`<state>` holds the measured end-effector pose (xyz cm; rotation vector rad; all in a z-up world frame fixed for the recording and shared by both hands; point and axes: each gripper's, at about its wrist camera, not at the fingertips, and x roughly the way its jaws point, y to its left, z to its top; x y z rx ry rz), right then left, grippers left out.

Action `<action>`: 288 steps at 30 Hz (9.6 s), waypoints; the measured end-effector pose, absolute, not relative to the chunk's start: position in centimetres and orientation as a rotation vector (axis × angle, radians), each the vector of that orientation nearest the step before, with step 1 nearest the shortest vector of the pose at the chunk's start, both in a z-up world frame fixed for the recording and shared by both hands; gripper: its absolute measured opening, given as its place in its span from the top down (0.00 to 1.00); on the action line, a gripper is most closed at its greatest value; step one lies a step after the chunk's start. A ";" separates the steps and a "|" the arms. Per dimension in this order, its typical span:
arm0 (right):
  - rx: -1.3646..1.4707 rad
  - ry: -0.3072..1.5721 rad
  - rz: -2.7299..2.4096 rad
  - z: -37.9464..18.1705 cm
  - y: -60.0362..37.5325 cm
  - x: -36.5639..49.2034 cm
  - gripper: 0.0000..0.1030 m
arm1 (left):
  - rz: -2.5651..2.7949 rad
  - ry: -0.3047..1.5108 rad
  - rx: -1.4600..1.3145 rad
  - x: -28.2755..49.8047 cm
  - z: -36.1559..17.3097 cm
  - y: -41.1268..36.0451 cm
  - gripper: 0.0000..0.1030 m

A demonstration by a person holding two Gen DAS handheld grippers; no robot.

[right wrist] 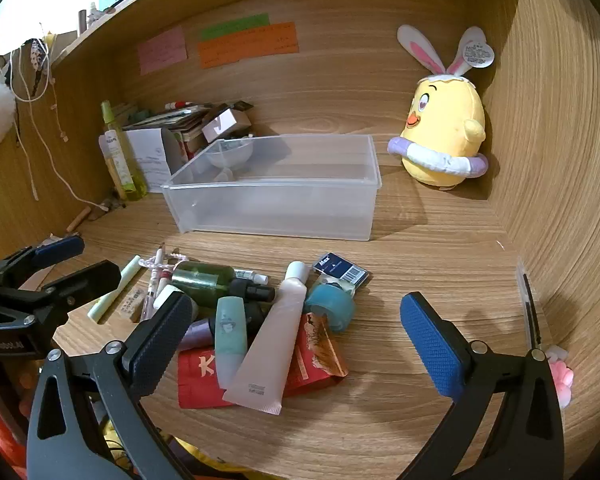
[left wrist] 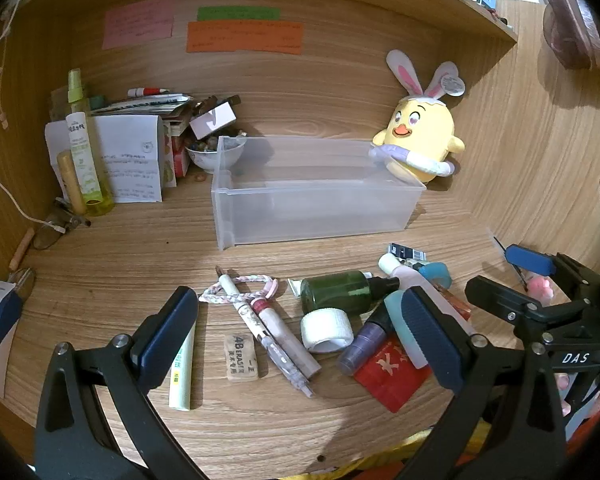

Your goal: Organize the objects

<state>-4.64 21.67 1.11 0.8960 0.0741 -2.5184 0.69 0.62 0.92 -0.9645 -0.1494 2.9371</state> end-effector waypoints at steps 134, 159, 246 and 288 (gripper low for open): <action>1.053 0.271 -2.341 1.9 14.4 -24.1 0.91 | 2.902 -0.156 -1.186 -19.1 3.6 -4.2 0.85; 1.091 0.385 -2.316 1.6 12.2 -24.2 0.54 | 2.864 -0.122 -1.184 -18.4 3.6 -4.6 0.25; 0.856 0.230 -2.479 4.9 16.9 -20.4 0.78 | 2.847 -0.227 -1.012 -15.6 5.1 -4.2 0.95; 0.918 0.343 -2.480 3.9 16.8 -16.2 0.33 | 2.892 -0.102 -1.107 -11.0 2.6 -4.6 0.09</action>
